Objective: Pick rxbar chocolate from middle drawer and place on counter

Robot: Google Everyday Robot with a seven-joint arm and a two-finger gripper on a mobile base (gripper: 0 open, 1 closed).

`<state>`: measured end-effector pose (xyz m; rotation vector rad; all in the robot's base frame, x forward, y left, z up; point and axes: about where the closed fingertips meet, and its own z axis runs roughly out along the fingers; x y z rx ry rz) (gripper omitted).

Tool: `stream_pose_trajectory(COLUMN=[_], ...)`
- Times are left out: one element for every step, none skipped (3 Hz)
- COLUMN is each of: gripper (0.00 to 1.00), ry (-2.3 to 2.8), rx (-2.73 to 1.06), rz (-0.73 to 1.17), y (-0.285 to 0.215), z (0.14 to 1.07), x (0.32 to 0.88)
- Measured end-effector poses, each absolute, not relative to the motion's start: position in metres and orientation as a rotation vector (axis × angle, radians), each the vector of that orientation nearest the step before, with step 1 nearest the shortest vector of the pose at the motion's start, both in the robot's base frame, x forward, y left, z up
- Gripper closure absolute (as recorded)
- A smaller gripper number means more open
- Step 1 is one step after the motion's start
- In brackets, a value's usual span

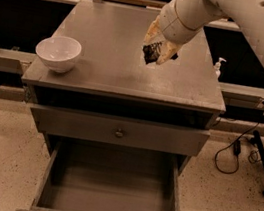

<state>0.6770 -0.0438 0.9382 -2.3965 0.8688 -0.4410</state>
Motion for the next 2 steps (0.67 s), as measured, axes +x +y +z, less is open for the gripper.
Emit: stream_pose_trajectory(gripper=[1.00, 0.82], ry=[1.026, 1.071], rx=[-2.215, -2.137], rz=[-0.446, -0.446], y=[-0.0357, -0.0296], z=[0.9286, 0.9343], x=[0.6950, 0.7035])
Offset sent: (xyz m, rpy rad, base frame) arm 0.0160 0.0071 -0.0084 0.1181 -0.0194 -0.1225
